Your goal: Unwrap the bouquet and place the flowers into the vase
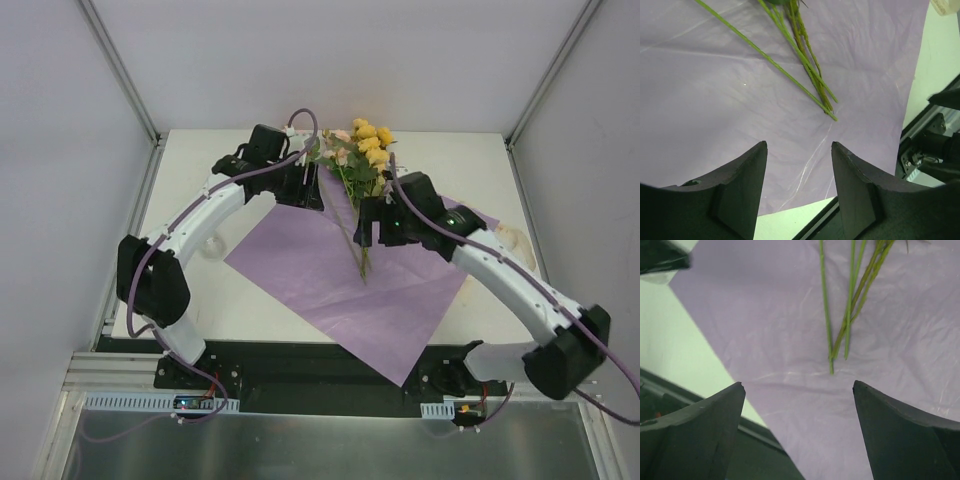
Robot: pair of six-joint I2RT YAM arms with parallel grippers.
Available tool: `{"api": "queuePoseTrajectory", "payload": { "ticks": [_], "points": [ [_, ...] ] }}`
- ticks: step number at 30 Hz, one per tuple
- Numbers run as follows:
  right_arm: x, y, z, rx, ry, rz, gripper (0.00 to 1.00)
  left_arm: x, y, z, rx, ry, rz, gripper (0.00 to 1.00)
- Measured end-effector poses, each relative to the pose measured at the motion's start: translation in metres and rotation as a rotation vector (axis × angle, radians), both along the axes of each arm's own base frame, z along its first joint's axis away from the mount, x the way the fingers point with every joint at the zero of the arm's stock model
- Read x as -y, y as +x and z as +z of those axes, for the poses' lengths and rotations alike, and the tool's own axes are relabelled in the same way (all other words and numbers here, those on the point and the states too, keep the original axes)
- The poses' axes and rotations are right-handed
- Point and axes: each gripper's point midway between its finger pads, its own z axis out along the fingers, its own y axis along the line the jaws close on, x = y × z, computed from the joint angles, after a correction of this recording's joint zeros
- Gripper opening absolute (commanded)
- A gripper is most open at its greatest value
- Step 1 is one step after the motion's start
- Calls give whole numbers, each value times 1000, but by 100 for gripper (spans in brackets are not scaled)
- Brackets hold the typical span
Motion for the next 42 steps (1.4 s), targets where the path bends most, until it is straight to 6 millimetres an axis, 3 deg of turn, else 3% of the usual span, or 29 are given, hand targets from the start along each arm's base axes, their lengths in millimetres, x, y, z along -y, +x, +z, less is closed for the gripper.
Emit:
{"api": "queuePoseTrajectory", "payload": {
  "ticks": [4, 6, 9, 12, 18, 21, 25, 31, 42],
  "points": [
    [-17, 44, -31, -27, -141, 2, 90, -10, 3, 19, 75, 18, 43, 55],
    [-25, 59, -57, -51, -200, 25, 87, -15, 6, 29, 119, 30, 66, 55],
    [-32, 64, -95, -109, -258, 68, 84, -25, 10, 38, 169, 55, 103, 56],
    [-39, 67, -114, -143, -277, 104, 79, -34, 14, 43, 195, 60, 135, 57],
    [-59, 91, -111, -99, -250, 146, 73, -53, 25, 44, 183, 14, 197, 57],
    [-60, 101, -106, -79, -242, 142, 70, -57, 26, 43, 154, -20, 208, 57],
    [-63, 108, -106, -89, -212, 154, 51, -54, 25, 45, 144, -47, 195, 57],
    [-71, 130, -115, -131, -154, 149, 50, -50, 24, 48, 130, -81, 179, 57],
    [-77, 143, -137, -140, -192, 188, 47, -44, 24, 40, 87, -112, 158, 57]
  ]
}}
